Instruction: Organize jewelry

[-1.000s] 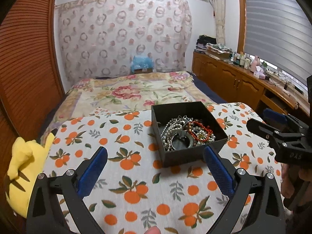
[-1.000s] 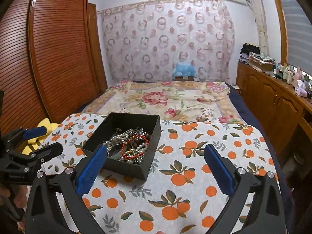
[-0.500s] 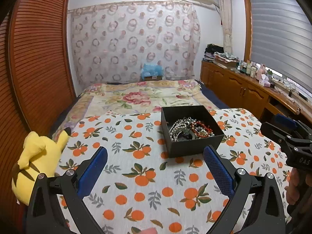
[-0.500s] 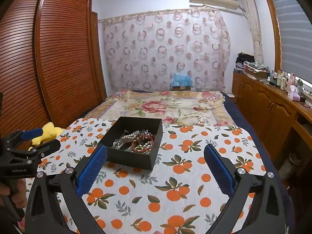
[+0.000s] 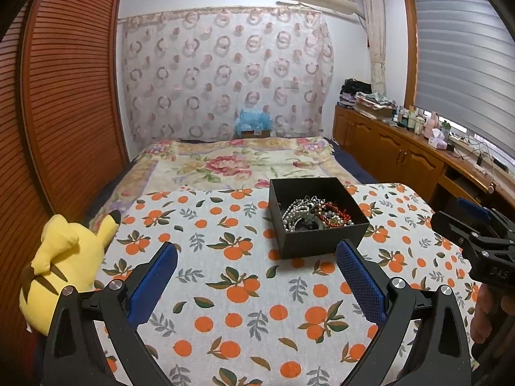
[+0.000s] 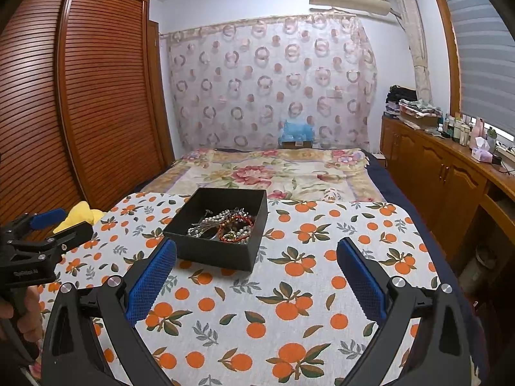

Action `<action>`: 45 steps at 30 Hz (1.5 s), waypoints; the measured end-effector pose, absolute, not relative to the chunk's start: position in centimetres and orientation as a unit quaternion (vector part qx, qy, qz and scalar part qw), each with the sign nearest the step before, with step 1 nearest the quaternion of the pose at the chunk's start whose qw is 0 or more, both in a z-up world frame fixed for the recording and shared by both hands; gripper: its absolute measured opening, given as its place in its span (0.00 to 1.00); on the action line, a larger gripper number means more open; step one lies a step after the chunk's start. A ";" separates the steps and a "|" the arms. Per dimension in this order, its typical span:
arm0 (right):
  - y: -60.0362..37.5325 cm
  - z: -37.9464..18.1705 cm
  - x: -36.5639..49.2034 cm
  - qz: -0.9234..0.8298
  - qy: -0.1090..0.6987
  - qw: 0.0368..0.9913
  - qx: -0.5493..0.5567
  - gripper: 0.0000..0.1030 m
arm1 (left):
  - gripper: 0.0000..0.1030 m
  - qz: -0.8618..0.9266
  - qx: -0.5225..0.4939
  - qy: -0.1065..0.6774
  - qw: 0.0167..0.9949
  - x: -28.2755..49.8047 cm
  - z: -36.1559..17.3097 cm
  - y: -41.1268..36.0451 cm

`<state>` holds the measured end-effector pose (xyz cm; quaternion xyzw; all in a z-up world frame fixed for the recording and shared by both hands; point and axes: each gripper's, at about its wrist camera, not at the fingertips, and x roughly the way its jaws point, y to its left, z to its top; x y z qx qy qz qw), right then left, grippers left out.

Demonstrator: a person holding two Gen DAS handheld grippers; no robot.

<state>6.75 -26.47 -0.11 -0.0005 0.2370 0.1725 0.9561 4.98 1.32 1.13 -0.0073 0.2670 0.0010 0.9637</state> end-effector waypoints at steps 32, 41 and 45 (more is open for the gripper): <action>-26.8 -0.1 6.7 0.171 0.236 0.957 0.001 0.97 | 0.93 0.000 -0.008 0.266 0.964 4.9 1.2 1.2; -26.8 -0.1 6.7 0.171 0.236 0.957 0.001 0.97 | 0.92 0.000 -0.008 0.266 0.964 4.9 1.2 1.3; -26.8 -0.1 6.8 0.171 0.237 0.956 0.001 0.97 | 0.92 0.000 -0.008 0.265 0.964 4.9 1.2 1.3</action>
